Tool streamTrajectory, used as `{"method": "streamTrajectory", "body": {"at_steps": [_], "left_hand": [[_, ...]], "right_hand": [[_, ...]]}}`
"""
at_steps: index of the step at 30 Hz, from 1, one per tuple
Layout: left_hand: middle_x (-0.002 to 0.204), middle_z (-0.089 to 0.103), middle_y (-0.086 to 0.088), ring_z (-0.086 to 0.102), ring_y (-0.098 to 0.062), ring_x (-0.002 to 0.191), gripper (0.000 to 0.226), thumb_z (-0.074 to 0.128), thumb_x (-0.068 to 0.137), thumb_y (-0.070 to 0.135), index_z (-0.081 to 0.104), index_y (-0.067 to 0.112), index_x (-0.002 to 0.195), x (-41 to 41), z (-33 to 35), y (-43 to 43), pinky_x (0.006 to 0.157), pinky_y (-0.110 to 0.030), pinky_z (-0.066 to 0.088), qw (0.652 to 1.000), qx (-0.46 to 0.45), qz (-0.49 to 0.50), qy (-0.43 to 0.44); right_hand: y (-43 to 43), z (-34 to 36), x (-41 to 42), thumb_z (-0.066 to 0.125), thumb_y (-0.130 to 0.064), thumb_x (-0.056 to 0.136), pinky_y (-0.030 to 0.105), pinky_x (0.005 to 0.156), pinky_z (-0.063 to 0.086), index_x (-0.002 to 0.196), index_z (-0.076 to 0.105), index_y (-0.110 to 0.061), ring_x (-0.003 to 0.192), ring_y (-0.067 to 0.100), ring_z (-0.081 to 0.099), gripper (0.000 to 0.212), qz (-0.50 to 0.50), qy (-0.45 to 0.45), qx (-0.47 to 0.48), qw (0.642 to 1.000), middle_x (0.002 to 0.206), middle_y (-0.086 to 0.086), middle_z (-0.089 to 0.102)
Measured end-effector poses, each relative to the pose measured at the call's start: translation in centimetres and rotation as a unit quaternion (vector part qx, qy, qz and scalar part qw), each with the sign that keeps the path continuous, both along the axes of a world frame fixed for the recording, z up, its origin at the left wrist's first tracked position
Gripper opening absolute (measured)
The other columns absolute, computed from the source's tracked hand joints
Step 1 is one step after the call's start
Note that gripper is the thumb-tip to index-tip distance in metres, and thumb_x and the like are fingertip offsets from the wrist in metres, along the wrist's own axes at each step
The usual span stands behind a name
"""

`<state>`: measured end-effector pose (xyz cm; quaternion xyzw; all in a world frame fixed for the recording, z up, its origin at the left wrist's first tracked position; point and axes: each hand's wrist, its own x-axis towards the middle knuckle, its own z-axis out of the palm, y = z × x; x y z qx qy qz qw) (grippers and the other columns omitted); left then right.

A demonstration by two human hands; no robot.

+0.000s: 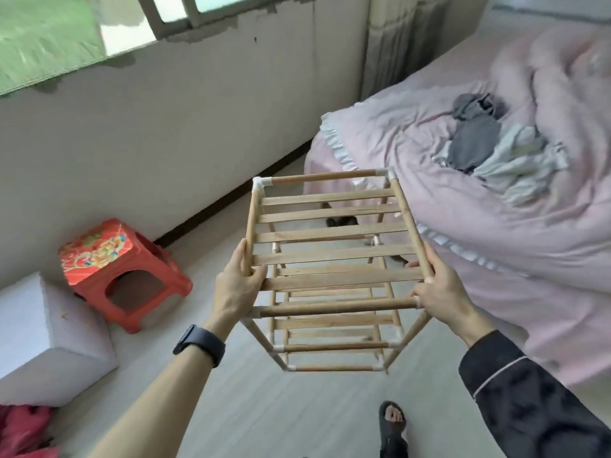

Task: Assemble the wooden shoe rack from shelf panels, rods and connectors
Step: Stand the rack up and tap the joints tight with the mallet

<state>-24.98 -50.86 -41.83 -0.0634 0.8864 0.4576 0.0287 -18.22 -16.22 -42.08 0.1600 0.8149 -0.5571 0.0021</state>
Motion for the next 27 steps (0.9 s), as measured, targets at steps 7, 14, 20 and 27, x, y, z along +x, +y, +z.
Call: {"method": "streamTrajectory", "body": {"at_steps": [7, 14, 20, 27], "left_hand": [[0.102, 0.066, 0.007, 0.071, 0.0, 0.077, 0.061, 0.064, 0.098, 0.022, 0.038, 0.037, 0.151, -1.4, 2.8, 12.5, 0.065, -0.01, 0.055, 0.985, 0.019, -0.168, -0.021], [0.109, 0.071, -0.005, 0.07, -0.023, 0.09, 0.067, 0.064, 0.096, 0.025, 0.034, 0.027, 0.156, -0.9, 5.2, 32.1, 0.084, -0.035, 0.058, 0.947, -0.026, -0.32, -0.009], [0.1, 0.064, 0.001, 0.064, -0.022, 0.085, 0.07, 0.065, 0.093, 0.027, 0.034, 0.031, 0.156, 1.2, 7.3, 51.2, 0.077, -0.028, 0.05, 0.906, -0.053, -0.42, 0.003], [0.096, 0.07, 0.006, 0.069, -0.025, 0.086, 0.048, 0.066, 0.09, 0.021, 0.053, 0.045, 0.129, 7.4, 10.0, 69.8, 0.063, -0.03, 0.056, 0.842, 0.004, -0.54, 0.02]], "right_hand": [[8.9, 1.6, 9.1, 0.052, 0.018, 0.083, 0.016, 0.05, 0.05, 0.15, 0.035, -0.047, 0.076, 0.017, 0.065, 0.095, -0.154, -0.008, 0.0, 0.988, 0.111, -0.012, 0.058], [20.8, 3.8, 18.7, 0.051, 0.016, 0.087, 0.024, 0.054, 0.055, 0.149, 0.042, -0.032, 0.094, 0.031, 0.066, 0.079, -0.324, -0.008, -0.011, 0.946, 0.11, -0.005, 0.059], [33.2, 6.8, 26.6, 0.049, 0.008, 0.093, 0.021, 0.053, 0.048, 0.159, 0.028, -0.032, 0.09, 0.02, 0.063, 0.079, -0.439, -0.027, -0.002, 0.898, 0.124, -0.003, 0.06], [43.8, 11.5, 35.9, 0.049, 0.011, 0.09, 0.022, 0.053, 0.051, 0.125, 0.05, -0.041, 0.091, 0.015, 0.063, 0.062, -0.531, -0.022, 0.025, 0.847, 0.112, -0.007, 0.064]]}}
